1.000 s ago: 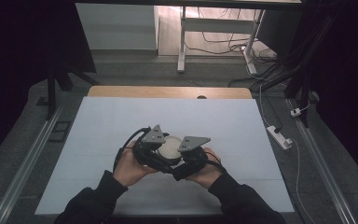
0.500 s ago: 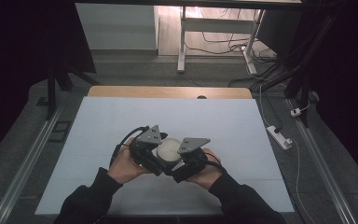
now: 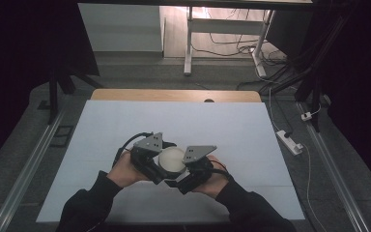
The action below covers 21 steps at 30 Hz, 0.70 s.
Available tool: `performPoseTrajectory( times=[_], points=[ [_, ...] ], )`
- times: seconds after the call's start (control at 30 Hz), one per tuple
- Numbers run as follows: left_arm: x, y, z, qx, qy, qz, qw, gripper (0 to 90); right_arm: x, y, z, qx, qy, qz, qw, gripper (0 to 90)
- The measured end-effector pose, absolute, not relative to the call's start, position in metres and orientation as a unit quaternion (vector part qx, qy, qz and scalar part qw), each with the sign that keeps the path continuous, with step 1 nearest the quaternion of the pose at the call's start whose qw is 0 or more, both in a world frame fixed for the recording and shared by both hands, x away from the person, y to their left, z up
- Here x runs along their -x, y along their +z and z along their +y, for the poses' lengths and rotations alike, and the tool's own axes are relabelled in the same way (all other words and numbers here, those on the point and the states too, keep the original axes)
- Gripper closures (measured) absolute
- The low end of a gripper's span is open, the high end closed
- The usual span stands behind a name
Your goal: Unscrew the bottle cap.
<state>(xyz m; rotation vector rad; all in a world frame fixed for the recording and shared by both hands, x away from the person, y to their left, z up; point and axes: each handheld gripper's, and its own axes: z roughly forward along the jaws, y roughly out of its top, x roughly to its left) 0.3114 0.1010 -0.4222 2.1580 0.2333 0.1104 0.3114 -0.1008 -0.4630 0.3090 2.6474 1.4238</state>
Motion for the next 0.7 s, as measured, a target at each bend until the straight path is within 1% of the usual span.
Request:
performPoseTrajectory(
  times=[0.23, 0.27, 0.3, 0.43, 0.7],
  points=[
    [-0.311, -0.422, 0.094, -0.879, 0.065, 0.139, 0.452, 7.7, -0.314, -0.464, -0.101, -0.118, 0.462, 0.876, 0.074, 6.7],
    [-0.310, -0.421, 0.091, -0.878, 0.074, 0.156, 0.446, 7.8, -0.315, -0.465, -0.102, -0.126, 0.460, 0.875, 0.079, 6.7],
    [-0.310, -0.421, 0.091, -0.878, 0.074, 0.156, 0.446, 7.8, -0.316, -0.465, -0.102, -0.131, 0.460, 0.874, 0.080, 6.7],
    [-0.307, -0.419, 0.084, -0.875, 0.098, 0.194, 0.433, 7.8, -0.317, -0.465, -0.102, -0.148, 0.456, 0.873, 0.092, 6.7],
    [-0.307, -0.418, 0.083, -0.869, 0.094, 0.211, 0.438, 7.9, -0.318, -0.467, -0.102, -0.155, 0.452, 0.873, 0.093, 6.7]
  ],
)
